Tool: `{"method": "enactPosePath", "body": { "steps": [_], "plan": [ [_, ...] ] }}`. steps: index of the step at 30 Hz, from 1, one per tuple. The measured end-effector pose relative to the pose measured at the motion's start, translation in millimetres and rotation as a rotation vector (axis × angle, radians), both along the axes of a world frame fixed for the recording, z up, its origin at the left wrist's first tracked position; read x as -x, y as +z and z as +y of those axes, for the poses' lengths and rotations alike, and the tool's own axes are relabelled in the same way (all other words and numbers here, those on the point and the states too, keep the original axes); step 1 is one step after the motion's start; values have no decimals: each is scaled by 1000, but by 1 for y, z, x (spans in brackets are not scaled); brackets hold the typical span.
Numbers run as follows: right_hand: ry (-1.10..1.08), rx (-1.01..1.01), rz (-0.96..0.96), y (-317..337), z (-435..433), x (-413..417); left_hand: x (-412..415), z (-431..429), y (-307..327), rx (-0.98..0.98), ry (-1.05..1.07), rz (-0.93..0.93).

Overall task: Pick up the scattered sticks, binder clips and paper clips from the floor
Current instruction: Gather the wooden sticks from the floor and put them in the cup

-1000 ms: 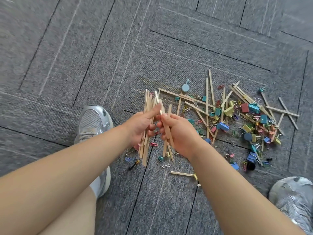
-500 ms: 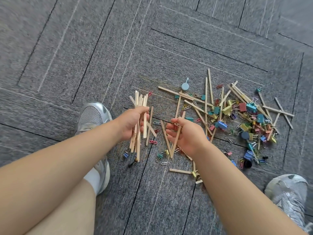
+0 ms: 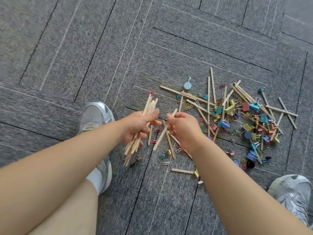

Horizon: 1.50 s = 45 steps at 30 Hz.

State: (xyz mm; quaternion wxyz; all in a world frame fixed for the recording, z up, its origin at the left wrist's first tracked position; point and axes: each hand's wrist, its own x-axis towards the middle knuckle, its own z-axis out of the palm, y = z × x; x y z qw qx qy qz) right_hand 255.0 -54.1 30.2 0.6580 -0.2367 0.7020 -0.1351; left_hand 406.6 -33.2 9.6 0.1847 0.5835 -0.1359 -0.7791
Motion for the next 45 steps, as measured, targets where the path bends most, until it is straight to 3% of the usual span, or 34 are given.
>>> {"method": "enactPosePath", "body": {
  "steps": [3,5,9,11,15,18,23,31,38,43,45],
  "plan": [
    [-130,-23,-143,-3,-5,-14,-7,4,-1,34,-193,3],
    [-124,15,-3,-18,-4,-19,-11,5,-4,10,-197,-27],
    [453,99,585,-58,21,-11,-17,7,-5,-58,-86,-185],
    [660,77,702,-70,35,-8,-20,9,-9,-53,-47,-236],
    [775,161,799,-74,41,-3,-26,10,-12,-46,43,-248],
    [749,246,778,-68,42,-3,-29,11,-12,-84,132,-171],
    [429,230,446,-53,36,-28,-32,14,-10,-117,210,-82],
    [646,126,587,-75,28,-56,-34,17,-17,-108,226,-140],
    [787,338,226,-34,37,-53,-12,21,-16,-13,27,-209],
    [709,357,130,-22,40,-25,-2,20,-20,16,84,-258],
    [546,335,194,-26,30,-11,-1,15,-20,23,145,-265]
  ]
}}
